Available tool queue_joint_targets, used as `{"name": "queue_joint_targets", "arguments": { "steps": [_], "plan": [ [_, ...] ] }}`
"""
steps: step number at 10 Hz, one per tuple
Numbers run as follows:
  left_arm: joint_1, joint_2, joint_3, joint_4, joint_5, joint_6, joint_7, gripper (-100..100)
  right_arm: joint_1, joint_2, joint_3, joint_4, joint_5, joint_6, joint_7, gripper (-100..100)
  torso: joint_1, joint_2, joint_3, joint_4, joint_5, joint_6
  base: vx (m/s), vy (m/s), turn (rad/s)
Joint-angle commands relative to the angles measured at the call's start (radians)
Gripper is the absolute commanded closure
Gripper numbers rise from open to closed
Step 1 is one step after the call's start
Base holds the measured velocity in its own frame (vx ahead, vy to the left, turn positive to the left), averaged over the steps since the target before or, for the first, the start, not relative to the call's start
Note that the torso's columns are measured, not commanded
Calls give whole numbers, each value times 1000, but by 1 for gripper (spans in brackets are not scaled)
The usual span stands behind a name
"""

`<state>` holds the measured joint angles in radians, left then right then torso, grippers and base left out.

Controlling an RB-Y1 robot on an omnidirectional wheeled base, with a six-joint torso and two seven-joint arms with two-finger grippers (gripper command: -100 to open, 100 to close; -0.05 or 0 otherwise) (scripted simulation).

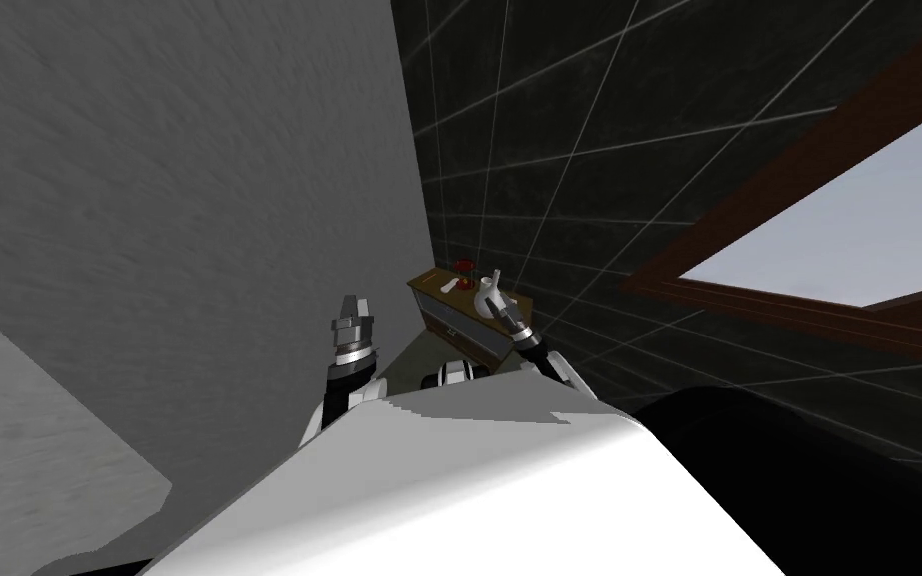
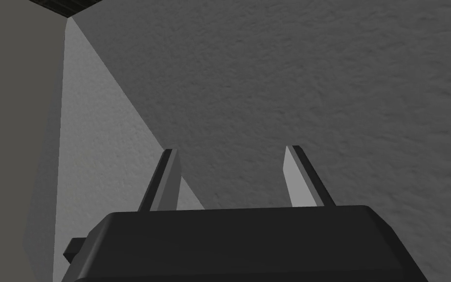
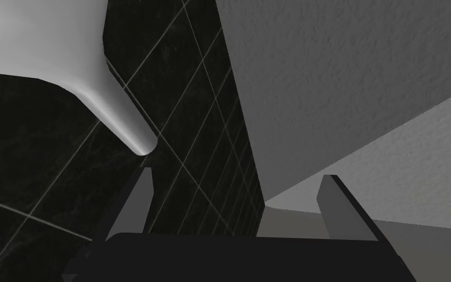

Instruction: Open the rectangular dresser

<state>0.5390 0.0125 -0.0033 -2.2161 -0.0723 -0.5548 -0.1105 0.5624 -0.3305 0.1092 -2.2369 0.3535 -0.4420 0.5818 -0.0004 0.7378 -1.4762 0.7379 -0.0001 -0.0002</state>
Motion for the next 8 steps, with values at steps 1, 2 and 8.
{"name": "queue_joint_targets", "arguments": {
  "steps": [1, 2, 8],
  "plan": [
    [0, 0, 0, 0, 0, 0, 0, 0, 9, -32, 12, -3, 58, -1, 67, -100, 1, -1, 0, 0, 0, 0, 49, 56, -169],
    [0, 0, 0, 0, 0, 0, 0, 0, 16, -62, 20, -3, 98, -3, 100, -100, 0, 0, 0, 0, 0, 0, 71, 84, -251],
    [0, 0, 0, 0, 0, 0, 0, 0, 16, -62, 20, -3, 107, -3, 119, -100, 0, 1, 0, 0, 0, 0, 5, 5, -16]
  ]
}}
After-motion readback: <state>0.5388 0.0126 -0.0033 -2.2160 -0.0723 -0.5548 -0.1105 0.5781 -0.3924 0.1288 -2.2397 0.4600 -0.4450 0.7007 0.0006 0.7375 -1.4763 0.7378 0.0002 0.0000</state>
